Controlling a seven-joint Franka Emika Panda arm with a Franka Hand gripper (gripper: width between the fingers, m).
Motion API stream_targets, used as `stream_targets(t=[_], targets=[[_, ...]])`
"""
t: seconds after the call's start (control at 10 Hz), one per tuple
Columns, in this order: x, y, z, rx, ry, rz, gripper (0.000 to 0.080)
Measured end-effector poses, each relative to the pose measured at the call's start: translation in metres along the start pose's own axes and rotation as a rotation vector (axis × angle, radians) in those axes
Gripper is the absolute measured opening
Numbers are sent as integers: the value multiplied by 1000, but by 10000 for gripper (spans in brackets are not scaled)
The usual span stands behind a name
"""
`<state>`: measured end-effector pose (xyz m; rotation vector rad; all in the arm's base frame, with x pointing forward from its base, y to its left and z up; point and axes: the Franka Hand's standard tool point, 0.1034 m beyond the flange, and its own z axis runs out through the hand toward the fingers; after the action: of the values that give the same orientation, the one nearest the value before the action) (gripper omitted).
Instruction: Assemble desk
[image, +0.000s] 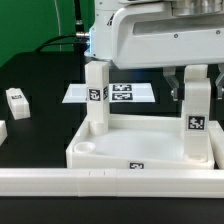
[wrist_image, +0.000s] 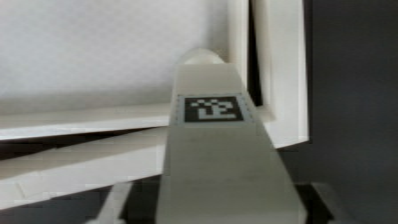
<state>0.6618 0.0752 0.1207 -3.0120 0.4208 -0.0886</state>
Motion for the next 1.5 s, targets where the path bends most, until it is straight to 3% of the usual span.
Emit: stream_targets(t=[0.4,0.8,1.5], targets=[[0,1,1,4,7,334,288],[-3,-10,3,13,19,834,289],[-6,-20,4,27,5,1448,290]])
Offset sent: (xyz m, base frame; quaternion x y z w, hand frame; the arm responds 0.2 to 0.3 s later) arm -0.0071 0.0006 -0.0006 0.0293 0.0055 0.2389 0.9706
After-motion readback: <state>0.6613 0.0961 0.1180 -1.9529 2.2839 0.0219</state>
